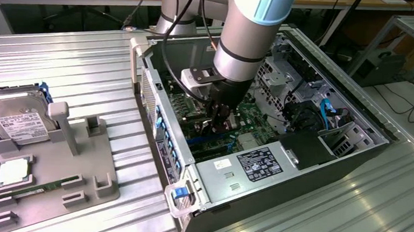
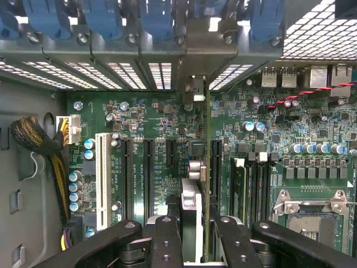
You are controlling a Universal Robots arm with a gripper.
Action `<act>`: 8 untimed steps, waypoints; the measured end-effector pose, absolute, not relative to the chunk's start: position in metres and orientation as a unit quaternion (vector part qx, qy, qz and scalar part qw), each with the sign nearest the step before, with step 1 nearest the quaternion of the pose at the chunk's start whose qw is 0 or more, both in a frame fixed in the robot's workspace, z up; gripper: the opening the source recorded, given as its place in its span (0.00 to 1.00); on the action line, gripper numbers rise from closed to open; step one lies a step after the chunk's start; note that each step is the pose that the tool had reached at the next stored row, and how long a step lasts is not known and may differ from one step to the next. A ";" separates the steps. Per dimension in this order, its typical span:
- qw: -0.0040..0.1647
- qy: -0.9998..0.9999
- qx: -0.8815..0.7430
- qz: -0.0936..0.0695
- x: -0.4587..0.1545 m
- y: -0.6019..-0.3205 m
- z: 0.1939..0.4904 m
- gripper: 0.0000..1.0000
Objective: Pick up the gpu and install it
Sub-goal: 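Insert the gpu into the slot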
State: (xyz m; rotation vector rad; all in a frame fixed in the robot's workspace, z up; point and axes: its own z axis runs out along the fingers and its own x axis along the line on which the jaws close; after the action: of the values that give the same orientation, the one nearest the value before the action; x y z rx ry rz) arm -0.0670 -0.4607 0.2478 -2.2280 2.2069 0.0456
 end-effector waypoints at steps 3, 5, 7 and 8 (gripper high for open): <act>0.003 0.704 -0.710 0.015 -0.067 -0.461 0.248 0.28; 0.003 0.704 -0.710 0.015 -0.068 -0.461 0.248 0.28; 0.003 0.704 -0.710 0.014 -0.069 -0.461 0.248 0.28; 0.003 0.704 -0.710 0.014 -0.069 -0.461 0.248 0.28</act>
State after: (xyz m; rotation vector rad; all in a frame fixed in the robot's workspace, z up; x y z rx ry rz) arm -0.0688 -0.4607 0.2478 -2.2281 2.2067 0.0454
